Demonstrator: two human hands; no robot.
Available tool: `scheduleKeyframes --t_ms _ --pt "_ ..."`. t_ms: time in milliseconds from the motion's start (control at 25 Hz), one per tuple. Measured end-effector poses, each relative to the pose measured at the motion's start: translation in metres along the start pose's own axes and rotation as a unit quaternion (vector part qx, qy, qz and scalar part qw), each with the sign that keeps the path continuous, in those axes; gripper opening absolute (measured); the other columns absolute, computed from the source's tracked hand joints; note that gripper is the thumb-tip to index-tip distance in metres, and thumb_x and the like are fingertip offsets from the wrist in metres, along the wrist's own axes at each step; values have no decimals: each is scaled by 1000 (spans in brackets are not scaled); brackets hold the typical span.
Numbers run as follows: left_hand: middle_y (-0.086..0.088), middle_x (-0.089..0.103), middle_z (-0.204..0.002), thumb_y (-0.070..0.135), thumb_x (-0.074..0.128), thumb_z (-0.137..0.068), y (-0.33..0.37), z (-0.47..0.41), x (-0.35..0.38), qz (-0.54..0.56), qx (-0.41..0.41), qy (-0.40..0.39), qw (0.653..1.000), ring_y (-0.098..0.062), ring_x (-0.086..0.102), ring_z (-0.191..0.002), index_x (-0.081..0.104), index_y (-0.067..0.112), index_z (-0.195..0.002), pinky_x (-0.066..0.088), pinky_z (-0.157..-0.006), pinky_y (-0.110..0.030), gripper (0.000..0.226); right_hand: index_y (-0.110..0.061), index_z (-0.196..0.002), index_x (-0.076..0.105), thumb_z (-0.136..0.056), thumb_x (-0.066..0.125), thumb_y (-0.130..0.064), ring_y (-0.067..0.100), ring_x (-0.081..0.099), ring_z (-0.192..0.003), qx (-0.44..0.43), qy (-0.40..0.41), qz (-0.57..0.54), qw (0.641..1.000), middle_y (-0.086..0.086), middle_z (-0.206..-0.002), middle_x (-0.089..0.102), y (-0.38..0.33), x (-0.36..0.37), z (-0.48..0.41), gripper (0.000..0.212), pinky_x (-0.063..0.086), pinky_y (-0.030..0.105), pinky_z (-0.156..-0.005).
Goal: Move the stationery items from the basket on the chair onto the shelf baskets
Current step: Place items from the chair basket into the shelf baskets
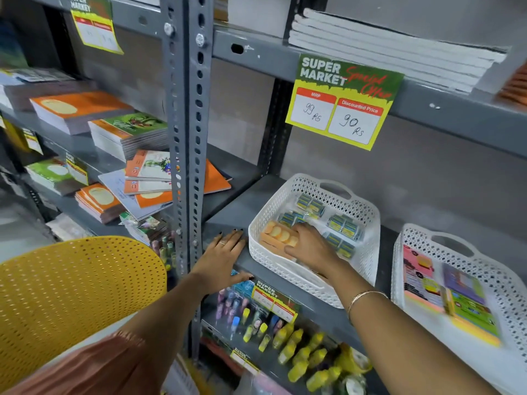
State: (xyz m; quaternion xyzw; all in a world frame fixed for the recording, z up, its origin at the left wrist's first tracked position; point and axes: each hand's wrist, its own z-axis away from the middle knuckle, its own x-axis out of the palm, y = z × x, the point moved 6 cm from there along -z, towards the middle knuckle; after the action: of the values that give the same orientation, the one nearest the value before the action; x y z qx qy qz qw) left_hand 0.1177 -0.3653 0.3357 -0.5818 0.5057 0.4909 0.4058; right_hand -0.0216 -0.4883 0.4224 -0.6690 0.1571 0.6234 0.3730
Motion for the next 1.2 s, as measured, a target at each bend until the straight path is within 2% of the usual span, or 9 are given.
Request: scheduleKeyframes --t_ms 200,400,520,600,640,720,800,1040,1200 --pt "-10 22 -154 79 13 -72 0 1 -1 -5 -9 0 1000 -23 15 -141 19 8 -147 4 -114 -40 104 -11 -144 23 -78 69 -30 31 36 -134 -20 -44 25 999 14 -146 36 -7 5 -2 83 41 45 -105" --pt "-7 12 -156 80 4 -69 -2 -1 3 -24 -12 -1 1000 -21 7 -142 8 11 -149 2 -116 -39 106 -17 -139 36 -73 69 -25 29 47 -125 -25 -49 27 998 12 -136 51 -5 11 -12 74 46 44 -100" --pt "-8 14 -156 79 7 -69 -3 -2 4 -24 -11 -6 1000 -21 8 -142 9 10 -149 1 -115 -40 106 -17 -141 34 -75 70 -26 29 42 -131 -33 -50 14 998 11 -140 46 -6 13 -11 75 43 44 -103" --pt "-8 15 -156 78 9 -71 -2 1 2 -14 -14 -12 1000 -21 7 -142 10 10 -149 0 -115 -40 104 -15 -139 36 -80 66 -29 27 41 -131 -40 1 -13 999 10 -140 45 -18 2 -7 68 43 43 -104" --pt "-8 14 -156 77 10 -74 -1 4 0 -12 -15 -9 1000 -20 6 -142 9 10 -149 -1 -115 -40 101 -15 -134 41 -82 62 -29 26 46 -126 -57 59 -29 996 10 -136 49 -29 -11 -4 58 45 41 -101" --pt "-9 13 -156 71 15 -82 0 21 -2 -23 -25 16 999 -22 3 -143 13 7 -148 4 -115 -43 92 -12 -119 52 -83 54 -34 23 56 -109 -115 183 -57 975 8 -116 60 -60 -33 9 42 48 35 -87" --pt "-11 15 -155 64 24 -87 -3 52 4 -15 -70 43 997 -25 2 -143 20 6 -146 10 -113 -47 83 -10 -107 57 -81 49 -39 21 57 -93 -191 240 -71 949 6 -99 62 -92 -39 21 40 43 27 -75" --pt "-17 26 -151 62 35 -86 -30 202 75 50 -228 -22 972 -29 9 -141 31 2 -141 7 -108 -50 81 -9 -105 60 -82 46 -39 20 57 -94 -352 147 -57 923 8 -97 65 -172 60 44 41 49 29 -61" --pt "-12 4 -157 68 20 -90 -27 303 130 69 -290 -88 951 -29 3 -142 24 5 -143 6 -110 -49 82 -6 -114 57 -84 56 -29 30 56 -106 -393 -17 0 919 14 -107 62 -189 184 53 38 52 40 -75"
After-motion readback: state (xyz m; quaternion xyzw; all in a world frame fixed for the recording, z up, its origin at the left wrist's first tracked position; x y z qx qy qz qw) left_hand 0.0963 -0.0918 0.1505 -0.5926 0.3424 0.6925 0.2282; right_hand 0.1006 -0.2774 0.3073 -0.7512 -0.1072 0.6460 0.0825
